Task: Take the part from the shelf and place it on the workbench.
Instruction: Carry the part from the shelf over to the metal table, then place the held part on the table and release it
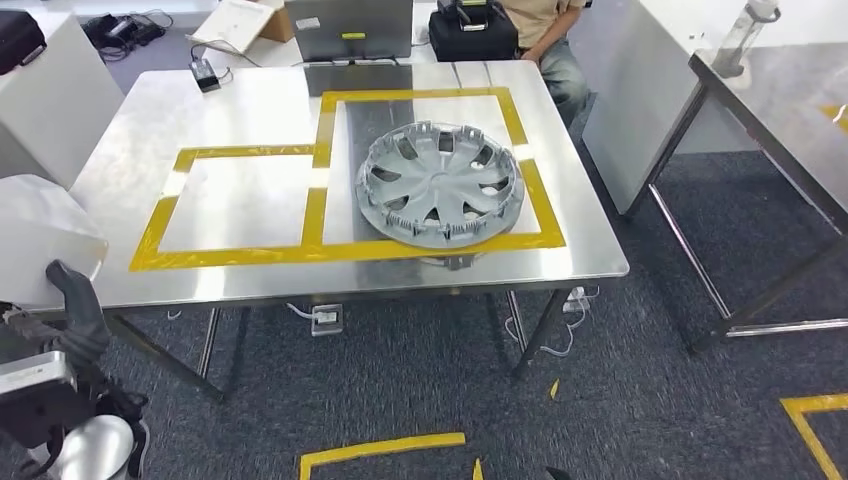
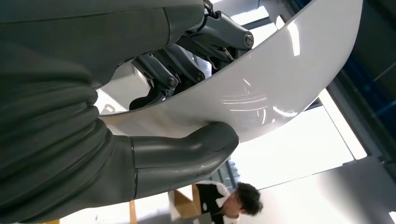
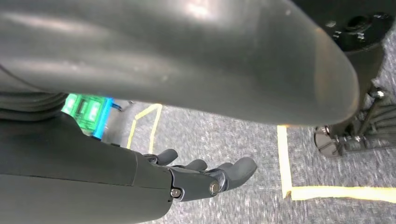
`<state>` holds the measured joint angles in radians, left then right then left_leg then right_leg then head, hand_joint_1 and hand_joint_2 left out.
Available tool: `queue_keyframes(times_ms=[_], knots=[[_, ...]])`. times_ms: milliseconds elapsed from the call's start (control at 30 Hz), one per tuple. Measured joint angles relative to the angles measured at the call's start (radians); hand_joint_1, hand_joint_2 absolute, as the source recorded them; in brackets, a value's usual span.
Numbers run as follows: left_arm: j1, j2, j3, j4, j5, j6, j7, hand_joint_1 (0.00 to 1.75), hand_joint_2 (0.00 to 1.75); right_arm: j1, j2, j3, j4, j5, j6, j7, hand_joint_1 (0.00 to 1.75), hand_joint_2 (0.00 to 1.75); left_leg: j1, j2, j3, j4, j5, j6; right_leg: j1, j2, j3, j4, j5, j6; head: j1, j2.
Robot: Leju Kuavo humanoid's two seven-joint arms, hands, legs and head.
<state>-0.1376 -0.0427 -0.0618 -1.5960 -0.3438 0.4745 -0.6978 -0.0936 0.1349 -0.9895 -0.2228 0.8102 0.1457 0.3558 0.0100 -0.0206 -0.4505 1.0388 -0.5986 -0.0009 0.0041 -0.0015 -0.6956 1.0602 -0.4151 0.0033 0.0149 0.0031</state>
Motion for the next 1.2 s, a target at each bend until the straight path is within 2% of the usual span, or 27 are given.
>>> queue_keyframes(times_ms=[67, 100, 167, 200, 233, 267, 300, 333, 367, 433, 467, 500, 533, 600, 667, 733, 767, 800, 833, 867, 900, 933, 967, 1033, 1133, 1200], knots=[[-0.001, -0.003, 0.0, 0.001, -0.007, -0.007, 0.0, 1.75, 1.75, -0.002, 0.0, 0.0, 0.0, -0.004, 0.0, 0.013, 0.0, 0.0, -0.001, 0.0, 0.014, 0.014, 0.0, -0.016, 0.0, 0.002, 0.025, -0.004, -0.009, -0.014, 0.0, 0.0], [-0.002, -0.003, 0.0, 0.002, -0.011, -0.011, -0.001, 1.75, 1.75, -0.005, 0.0, -0.001, 0.0, -0.005, 0.0, 0.022, 0.0, 0.0, -0.001, 0.003, 0.009, 0.042, 0.013, -0.022, -0.002, 0.003, 0.041, -0.01, -0.016, -0.023, 0.0, 0.0], [-0.005, -0.004, 0.0, 0.006, -0.018, -0.017, -0.001, 1.75, 1.75, -0.009, 0.0, -0.002, 0.0, -0.006, 0.0, 0.027, 0.0, 0.0, 0.0, 0.009, -0.052, 0.142, 0.022, -0.031, -0.005, 0.004, 0.074, -0.018, -0.034, -0.038, -0.005, 0.0], [-0.005, -0.004, -0.001, 0.01, -0.019, -0.019, -0.001, 1.75, 1.75, -0.008, -0.001, -0.002, 0.0, -0.006, 0.0, 0.024, 0.0, 0.0, 0.0, 0.011, -0.095, 0.198, 0.006, -0.034, -0.004, 0.005, 0.089, -0.02, -0.047, -0.043, -0.007, 0.0], [-0.005, -0.005, -0.001, 0.015, -0.019, -0.02, -0.001, 1.75, 1.75, -0.008, -0.001, -0.003, 0.0, -0.007, 0.0, 0.017, 0.0, 0.0, 0.0, 0.012, -0.139, 0.244, -0.026, -0.035, -0.004, 0.006, 0.102, -0.021, -0.059, -0.046, -0.009, 0.0], [-0.004, -0.005, -0.001, 0.02, -0.021, -0.019, -0.001, 1.75, 1.75, -0.006, -0.001, -0.004, 0.0, -0.007, 0.0, 0.011, 0.0, 0.0, 0.0, 0.012, -0.176, 0.271, -0.06, -0.036, -0.004, 0.008, 0.116, -0.021, -0.072, -0.047, -0.008, 0.0], [-0.004, -0.005, -0.001, 0.026, -0.026, -0.017, 0.0, 1.75, 1.75, -0.004, -0.001, -0.005, 0.0, -0.007, 0.0, 0.007, 0.0, 0.0, 0.0, 0.012, -0.202, 0.274, -0.082, -0.035, -0.003, 0.01, 0.133, -0.021, -0.086, -0.047, -0.008, 0.0], [-0.005, -0.005, -0.001, 0.034, -0.036, -0.013, 0.0, 1.75, 1.75, -0.001, 0.0, -0.006, 0.0, -0.007, 0.0, 0.004, 0.0, 0.0, 0.0, 0.013, -0.216, 0.253, -0.081, -0.032, -0.003, 0.012, 0.151, -0.021, -0.099, -0.046, -0.008, 0.0], [-0.006, -0.005, -0.001, 0.043, -0.05, -0.008, 0.0, 1.75, 1.75, 0.001, 0.0, -0.007, 0.0, -0.008, -0.001, 0.003, 0.0, 0.0, 0.0, 0.013, -0.222, 0.211, -0.049, -0.029, -0.003, 0.013, 0.17, -0.02, -0.113, -0.044, -0.008, 0.0], [-0.007, -0.005, -0.001, 0.064, -0.086, 0.001, 0.0, 1.75, 1.75, 0.005, 0.001, -0.008, 0.0, -0.011, -0.003, 0.002, 0.0, 0.0, -0.001, 0.013, -0.225, 0.1, 0.082, -0.023, -0.002, 0.017, 0.199, -0.017, -0.141, -0.036, -0.009, 0.0], [-0.007, -0.005, -0.002, 0.076, -0.106, 0.008, 0.001, 1.75, 1.75, 0.005, 0.001, -0.01, 0.0, -0.012, -0.005, -0.001, 0.0, 0.0, -0.003, 0.013, -0.226, 0.063, 0.138, -0.019, 0.0, 0.019, 0.208, -0.014, -0.155, -0.03, -0.009, 0.0], [-0.008, -0.006, -0.002, 0.086, -0.129, 0.017, 0.002, 1.75, 1.75, 0.004, 0.001, -0.012, 0.001, -0.013, -0.006, -0.004, 0.0, 0.0, -0.004, 0.013, -0.228, 0.043, 0.174, -0.015, 0.001, 0.02, 0.212, -0.013, -0.166, -0.024, -0.009, 0.0], [-0.011, -0.007, -0.002, 0.097, -0.155, 0.031, 0.005, 1.75, 1.75, 0.003, 0.001, -0.014, 0.001, -0.014, -0.008, -0.008, 0.0, 0.0, -0.006, 0.012, -0.229, 0.039, 0.18, -0.01, 0.002, 0.022, 0.217, -0.013, -0.174, -0.018, -0.009, 0.0], [-0.027, -0.011, -0.002, 0.118, -0.236, 0.081, 0.021, 1.75, 1.75, 0.002, 0.0, -0.02, 0.001, -0.015, -0.012, -0.009, 0.0, 0.0, -0.003, 0.01, -0.221, 0.036, 0.173, 0.002, 0.001, 0.02, 0.221, -0.017, -0.186, -0.006, -0.008, 0.0], [-0.049, -0.013, -0.003, 0.15, -0.35, 0.153, 0.05, 1.75, 1.75, 0.001, 0.0, -0.025, 0.0, -0.015, -0.013, -0.005, 0.0, 0.0, 0.001, 0.01, -0.209, 0.027, 0.166, 0.013, -0.002, 0.015, 0.197, 0.033, -0.212, 0.007, -0.005, 0.0], [-0.063, -0.015, -0.002, 0.188, -0.464, 0.203, 0.078, 1.75, 1.75, 0.001, 0.0, -0.027, 0.0, -0.015, -0.013, -0.003, 0.0, 0.0, 0.002, 0.012, -0.2, 0.024, 0.157, 0.021, -0.007, 0.011, 0.121, 0.151, -0.249, 0.018, -0.003, 0.0], [-0.068, -0.018, 0.002, 0.207, -0.521, 0.212, 0.088, 1.75, 1.75, 0.002, 0.0, -0.029, 0.001, -0.015, -0.013, -0.003, 0.0, 0.0, 0.002, 0.012, -0.197, 0.024, 0.152, 0.022, -0.011, 0.011, 0.079, 0.206, -0.258, 0.022, -0.003, 0.0], [-0.073, -0.023, 0.01, 0.225, -0.58, 0.216, 0.094, 1.75, 1.75, 0.004, 0.0, -0.032, 0.001, -0.015, -0.013, -0.003, 0.0, 0.0, 0.002, 0.012, -0.193, 0.024, 0.148, 0.021, -0.013, 0.01, 0.046, 0.236, -0.251, 0.025, -0.003, 0.0], [-0.08, -0.03, 0.022, 0.244, -0.641, 0.218, 0.1, 1.75, 1.75, 0.006, 0.0, -0.035, 0.001, -0.015, -0.013, -0.003, 0.0, 0.0, 0.002, 0.01, -0.188, 0.024, 0.143, 0.02, -0.016, 0.01, 0.032, 0.23, -0.224, 0.027, -0.003, 0.0], [-0.088, -0.037, 0.037, 0.26, -0.697, 0.219, 0.104, 1.75, 1.75, 0.006, 0.0, -0.037, 0.001, -0.015, -0.013, -0.003, 0.0, 0.0, 0.003, 0.009, -0.182, 0.024, 0.139, 0.018, -0.018, 0.009, 0.035, 0.189, -0.181, 0.027, -0.002, 0.0], [-0.096, -0.044, 0.053, 0.276, -0.745, 0.219, 0.109, 1.75, 1.75, 0.006, 0.0, -0.04, 0.0, -0.015, -0.013, -0.003, 0.0, 0.0, 0.004, 0.008, -0.175, 0.024, 0.134, 0.014, -0.019, 0.008, 0.051, 0.125, -0.134, 0.026, -0.002, 0.0], [-0.106, -0.05, 0.07, 0.291, -0.787, 0.22, 0.115, 1.75, 1.75, 0.006, 0.0, -0.041, 0.001, -0.015, -0.012, -0.004, 0.0, 0.0, 0.003, 0.008, -0.17, 0.025, 0.13, 0.009, -0.017, 0.006, 0.07, 0.065, -0.101, 0.024, -0.002, 0.0], [-0.119, -0.054, 0.085, 0.308, -0.821, 0.221, 0.121, 1.75, 1.75, 0.006, 0.0, -0.043, 0.001, -0.014, -0.01, -0.005, 0.0, 0.0, 0.003, 0.008, -0.167, 0.024, 0.128, 0.003, -0.015, 0.005, 0.084, 0.021, -0.082, 0.019, -0.003, 0.0], [-0.152, -0.059, 0.117, 0.356, -0.861, 0.222, 0.124, 1.75, 1.75, 0.005, 0.0, -0.045, 0.002, -0.011, -0.005, -0.007, 0.0, 0.0, 0.0, 0.007, -0.165, 0.021, 0.125, -0.007, -0.011, 0.005, 0.095, -0.007, -0.079, 0.01, -0.003, 0.0], [-0.215, -0.059, 0.172, 0.448, -0.854, 0.222, 0.096, 1.75, 1.75, 0.007, 0.003, -0.049, 0.004, -0.006, 0.0, -0.007, 0.0, 0.0, -0.002, 0.009, -0.16, 0.011, 0.13, 0.0, -0.011, 0.006, 0.099, -0.015, -0.073, 0.003, -0.004, 0.0], [-0.262, -0.058, 0.208, 0.52, -0.826, 0.222, 0.067, 1.75, 1.75, 0.007, 0.003, -0.051, 0.004, -0.006, 0.001, -0.007, 0.0, 0.0, -0.001, 0.009, -0.155, 0.002, 0.136, -0.005, -0.011, 0.007, 0.099, -0.016, -0.072, -0.001, -0.004, 0.0]])
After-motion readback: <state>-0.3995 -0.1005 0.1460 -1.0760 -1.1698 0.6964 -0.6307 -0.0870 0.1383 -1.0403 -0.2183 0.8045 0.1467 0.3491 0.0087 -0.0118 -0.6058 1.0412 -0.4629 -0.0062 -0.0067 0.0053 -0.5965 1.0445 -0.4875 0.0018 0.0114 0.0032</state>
